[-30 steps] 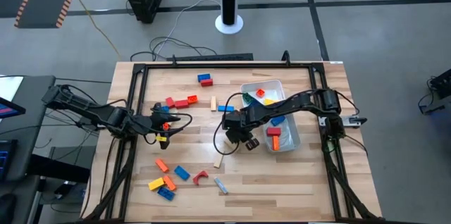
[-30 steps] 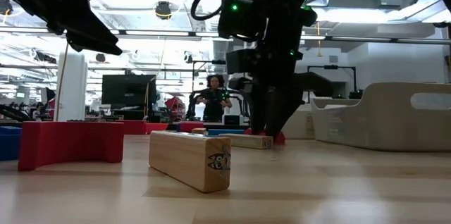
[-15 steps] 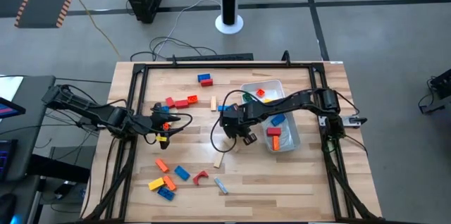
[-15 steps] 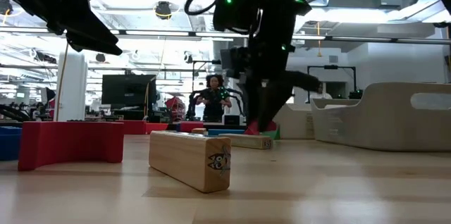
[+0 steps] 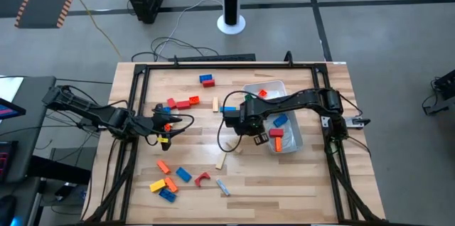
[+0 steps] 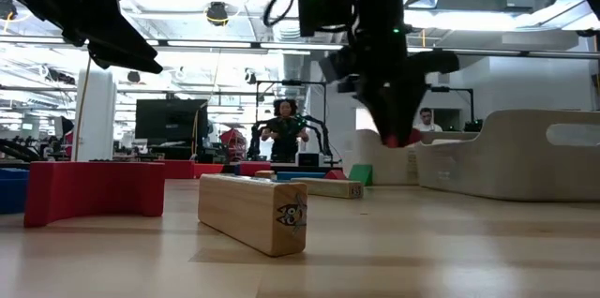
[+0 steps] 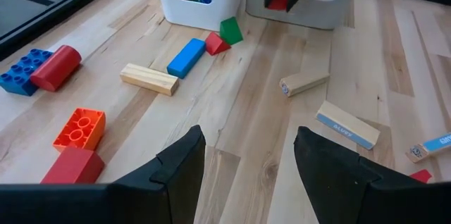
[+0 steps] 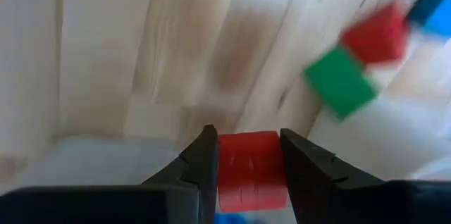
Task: Sort blocks by size
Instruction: Put the small red wooden block into the white bin
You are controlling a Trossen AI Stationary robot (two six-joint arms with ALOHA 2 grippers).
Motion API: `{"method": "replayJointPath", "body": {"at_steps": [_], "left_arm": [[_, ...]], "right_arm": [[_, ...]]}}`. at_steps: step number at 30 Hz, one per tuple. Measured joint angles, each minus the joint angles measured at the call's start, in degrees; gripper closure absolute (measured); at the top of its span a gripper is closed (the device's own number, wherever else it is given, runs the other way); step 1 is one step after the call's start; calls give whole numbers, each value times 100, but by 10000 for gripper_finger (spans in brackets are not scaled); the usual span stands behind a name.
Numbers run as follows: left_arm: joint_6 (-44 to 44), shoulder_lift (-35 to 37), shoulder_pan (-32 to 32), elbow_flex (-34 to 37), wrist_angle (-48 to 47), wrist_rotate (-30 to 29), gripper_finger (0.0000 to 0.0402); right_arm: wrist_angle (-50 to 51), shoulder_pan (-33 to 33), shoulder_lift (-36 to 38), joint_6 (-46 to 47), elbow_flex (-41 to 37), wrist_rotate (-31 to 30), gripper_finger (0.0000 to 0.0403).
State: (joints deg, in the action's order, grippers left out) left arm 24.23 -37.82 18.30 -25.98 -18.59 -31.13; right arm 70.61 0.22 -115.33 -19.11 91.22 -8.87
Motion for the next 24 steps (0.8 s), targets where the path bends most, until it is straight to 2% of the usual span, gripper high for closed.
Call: {"method": "replayJointPath", "body": {"at_steps": [7,14,20,24], "left_arm": [[0,-2,-1,0,0,-1,194],[0,-2,-1,0,2,-3,194],[0,-2,-1,0,2,-3,194],[2,-2,-1,0,2,-3,194]], "right_arm": [[-43,145,97,216,2,-551,252],[-114,359,473,337,2,-710,251],[-256,653,643,711,2,-1434,250],[-340,953,643,1164,-23,-1525,231]]}}
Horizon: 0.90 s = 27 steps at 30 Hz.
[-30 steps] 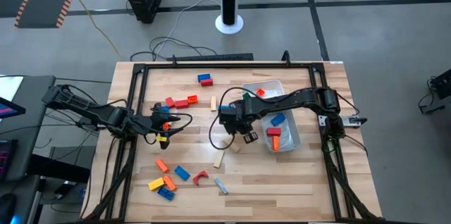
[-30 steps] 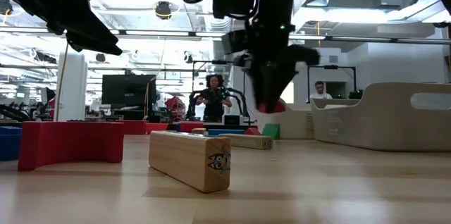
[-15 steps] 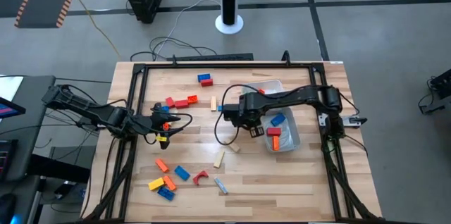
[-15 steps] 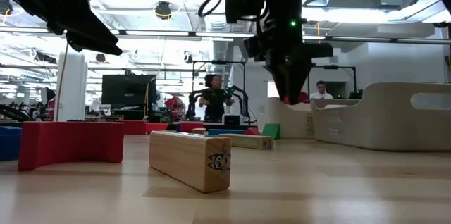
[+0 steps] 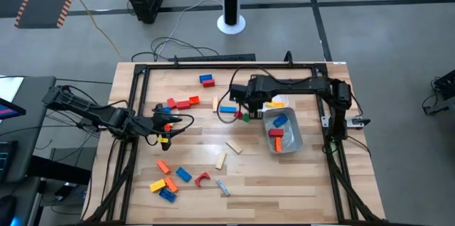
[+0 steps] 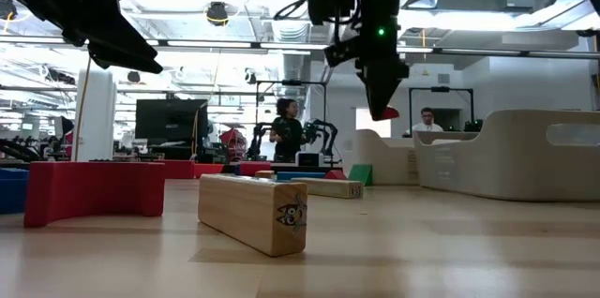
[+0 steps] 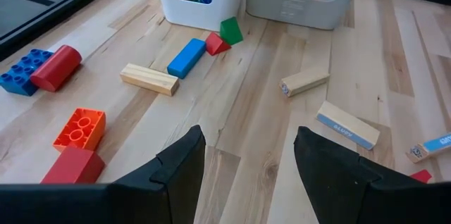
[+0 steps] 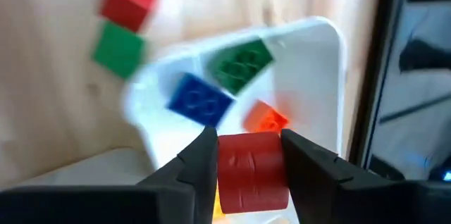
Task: Sort blocks by size
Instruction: Put the small red wooden block into the white bin
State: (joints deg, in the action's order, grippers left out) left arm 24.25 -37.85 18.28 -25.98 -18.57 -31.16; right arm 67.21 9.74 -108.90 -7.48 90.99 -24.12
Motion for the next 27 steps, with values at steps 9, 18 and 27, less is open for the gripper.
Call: {"method": "replayJointPath", "body": {"at_steps": [9,18,27], "left_arm": [[29,1,0,0,-11,63,194],[59,-2,0,0,-87,52,194],[110,0,0,0,195,40,194]], "right_arm": [[12,139,28,280,-45,-2,143],[-1041,-835,31,421,-14,0,139],[-2390,-664,-176,1640,3,1009,138]]}}
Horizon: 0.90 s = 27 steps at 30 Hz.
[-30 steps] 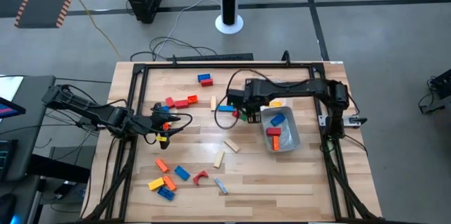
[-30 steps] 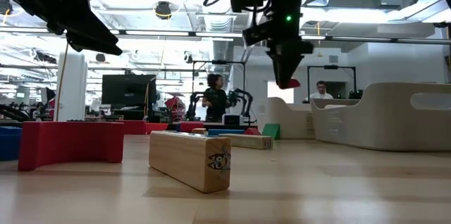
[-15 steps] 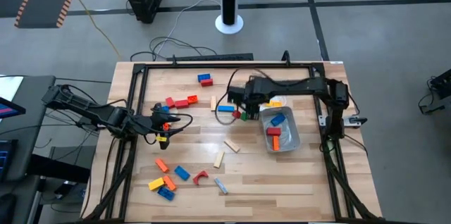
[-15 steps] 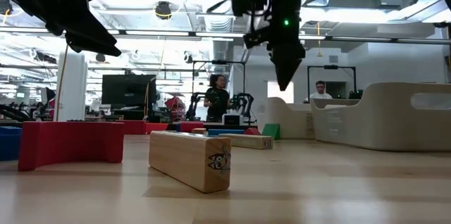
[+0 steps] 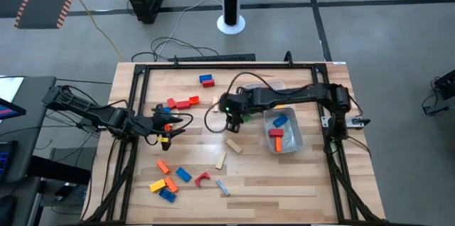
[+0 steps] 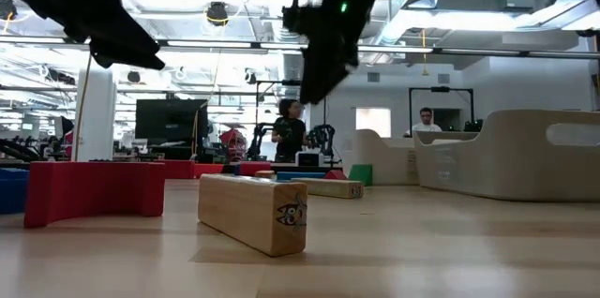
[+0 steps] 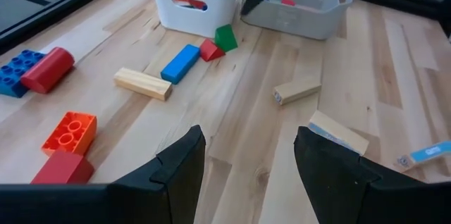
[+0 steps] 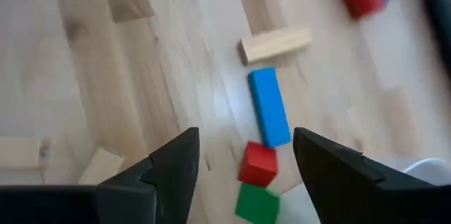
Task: Sort blocks by size
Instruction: Put the small red wooden block into the white bin
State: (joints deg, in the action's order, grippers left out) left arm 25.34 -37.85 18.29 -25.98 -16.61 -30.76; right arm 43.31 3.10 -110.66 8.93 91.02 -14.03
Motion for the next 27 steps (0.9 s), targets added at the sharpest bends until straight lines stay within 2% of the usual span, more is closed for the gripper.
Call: {"method": "replayJointPath", "body": {"at_steps": [1,6,18,24,27], "left_arm": [[-3,2,0,0,19,2,194],[-255,-11,0,0,90,4,194],[-710,-2,-5,0,122,-83,194],[-715,-2,-7,0,106,-87,194],[-715,-2,-7,0,95,-86,194]], "right_arm": [[30,68,-74,97,0,183,138],[93,122,-578,197,-15,243,138],[785,549,-1449,-489,590,191,138],[1069,547,-1604,-1071,675,187,138],[1378,453,-1628,-1082,673,223,138]]}}
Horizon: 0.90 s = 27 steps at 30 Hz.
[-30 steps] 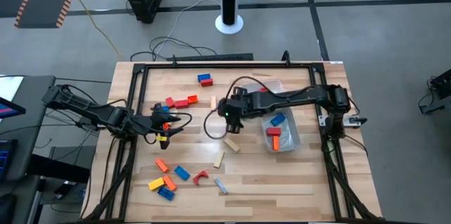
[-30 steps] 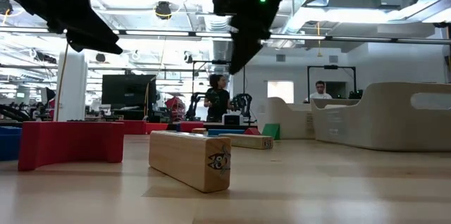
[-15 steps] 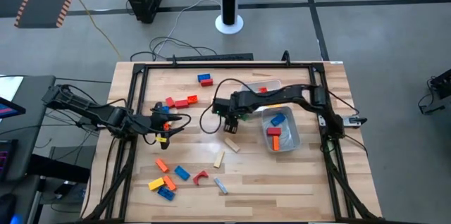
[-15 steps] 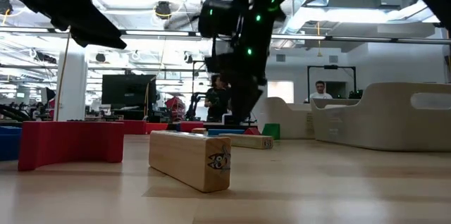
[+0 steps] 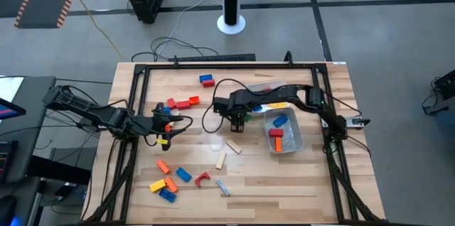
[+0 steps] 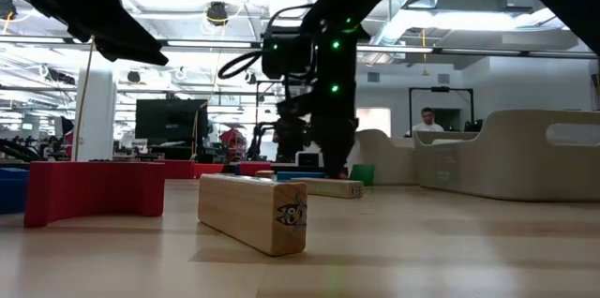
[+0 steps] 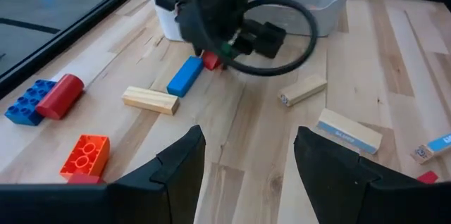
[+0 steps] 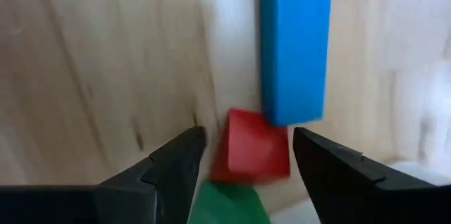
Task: Sort blocks by size
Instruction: Put the small red wooden block into the white bin
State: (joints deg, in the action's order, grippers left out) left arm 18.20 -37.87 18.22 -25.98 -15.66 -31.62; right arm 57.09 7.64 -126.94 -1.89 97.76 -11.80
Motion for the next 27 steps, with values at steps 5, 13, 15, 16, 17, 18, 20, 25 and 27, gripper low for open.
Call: {"method": "replayJointPath", "body": {"at_steps": [5,13,15,16,17,18,20,25,27], "left_arm": [[6,0,0,0,-31,0,194],[92,0,0,0,-28,0,194],[121,0,0,0,-24,0,194],[138,0,0,0,-24,0,194],[140,0,0,0,-24,0,194],[140,0,0,0,-26,0,194],[142,0,0,0,-24,0,194],[120,0,0,0,-28,0,194],[118,0,0,0,-29,0,194]], "right_arm": [[280,-277,35,-87,-9,214,138],[264,-744,61,-365,-11,310,138],[236,-742,61,-286,-11,288,138],[245,-736,61,-286,-11,266,138],[251,-726,61,-301,-11,265,138],[246,-712,61,-357,-11,255,138],[216,-718,61,-452,-11,257,138],[139,-730,61,-208,-11,266,138],[146,-714,61,181,-11,266,138]]}}
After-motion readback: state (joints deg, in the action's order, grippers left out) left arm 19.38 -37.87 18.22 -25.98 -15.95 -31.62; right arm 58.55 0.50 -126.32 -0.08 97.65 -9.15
